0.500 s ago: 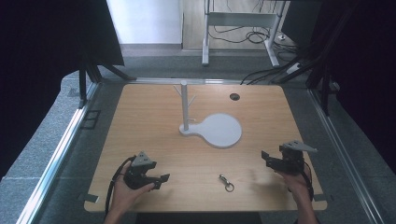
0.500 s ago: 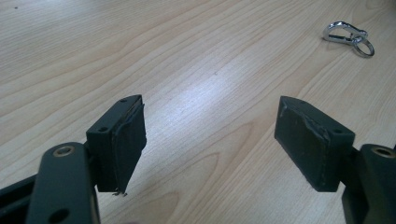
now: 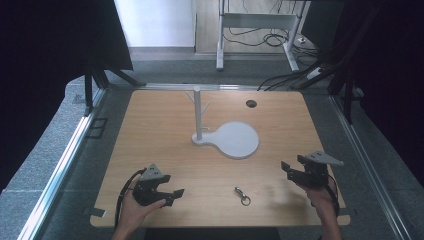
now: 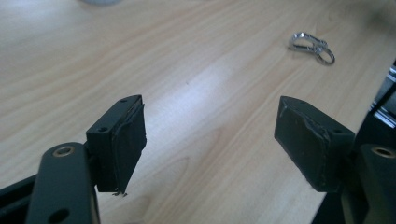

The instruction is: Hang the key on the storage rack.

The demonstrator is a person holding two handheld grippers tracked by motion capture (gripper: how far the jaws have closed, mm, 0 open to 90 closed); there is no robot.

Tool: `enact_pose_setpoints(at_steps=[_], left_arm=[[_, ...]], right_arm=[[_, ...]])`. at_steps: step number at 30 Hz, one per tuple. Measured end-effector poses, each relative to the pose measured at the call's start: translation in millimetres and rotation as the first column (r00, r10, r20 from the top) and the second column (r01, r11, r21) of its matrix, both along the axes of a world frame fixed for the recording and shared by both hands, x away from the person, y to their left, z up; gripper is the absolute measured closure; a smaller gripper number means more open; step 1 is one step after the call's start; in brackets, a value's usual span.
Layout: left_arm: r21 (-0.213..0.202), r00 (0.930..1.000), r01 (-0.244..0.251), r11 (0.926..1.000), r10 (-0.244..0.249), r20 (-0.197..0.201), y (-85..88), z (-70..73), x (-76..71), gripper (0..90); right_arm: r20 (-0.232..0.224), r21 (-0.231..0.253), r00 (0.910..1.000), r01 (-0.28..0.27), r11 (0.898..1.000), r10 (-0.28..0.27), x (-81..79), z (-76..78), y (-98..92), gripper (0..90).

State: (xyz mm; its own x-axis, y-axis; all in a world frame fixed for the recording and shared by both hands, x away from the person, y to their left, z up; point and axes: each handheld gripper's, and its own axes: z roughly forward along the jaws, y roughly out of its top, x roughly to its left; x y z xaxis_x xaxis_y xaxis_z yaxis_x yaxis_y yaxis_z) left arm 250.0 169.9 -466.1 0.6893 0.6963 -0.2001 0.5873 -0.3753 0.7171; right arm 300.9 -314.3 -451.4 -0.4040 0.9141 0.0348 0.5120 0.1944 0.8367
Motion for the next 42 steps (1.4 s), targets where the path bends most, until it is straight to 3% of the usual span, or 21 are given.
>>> enact_pose_setpoints(at_steps=[11, 19, 27, 33, 36, 37, 42], left_arm=[[-0.047, 0.9968, -0.043, 0.998, 0.047, 0.066, 5.1, 6.5, -3.8, 24.3], [-0.056, 0.9974, -0.036, 0.9978, 0.039, 0.06, 2.0, 5.1, -4.9, 22.1], [-0.066, 0.9971, -0.056, 0.9962, 0.059, 0.049, 9.6, 2.6, -5.8, 21.5], [-0.042, 0.9969, -0.064, 0.9971, 0.066, 0.044, 10.5, -2.4, -3.7, 20.1], [-0.026, 0.9964, -0.065, 0.9975, 0.066, 0.052, 9.4, -2.0, -4.8, 20.1], [-0.028, 0.9963, -0.064, 0.9975, 0.066, 0.055, 9.5, -1.0, -5.4, 20.1], [-0.032, 0.9937, -0.075, 0.9966, 0.078, 0.081, 14.2, 10.4, -11.3, 20.1]], right_arm=[[-0.011, -0.001, 0.9991, -0.041, 0.999, 0.041, -0.8, -6.8, -3.5, 35.0], [-0.046, 0.015, 0.9975, -0.053, 0.998, 0.053, 1.7, -12.5, -8.7, 37.8], [-0.073, -0.015, 0.995, -0.069, 0.997, 0.068, 6.7, -14.1, -1.8, 39.4], [-0.127, -0.042, 0.9865, -0.109, 0.993, 0.103, 11.1, -18.5, 8.0, 42.3], [-0.15, -0.072, 0.9796, -0.145, 0.987, 0.133, 13.1, -9.6, 13.4, 46.1], [-0.177, -0.088, 0.9705, -0.182, 0.979, 0.164, 15.2, -2.8, 16.4, 46.5], [-0.206, -0.116, 0.9606, -0.213, 0.97, 0.187, 15.7, 13.3, 20.5, 47.7]])
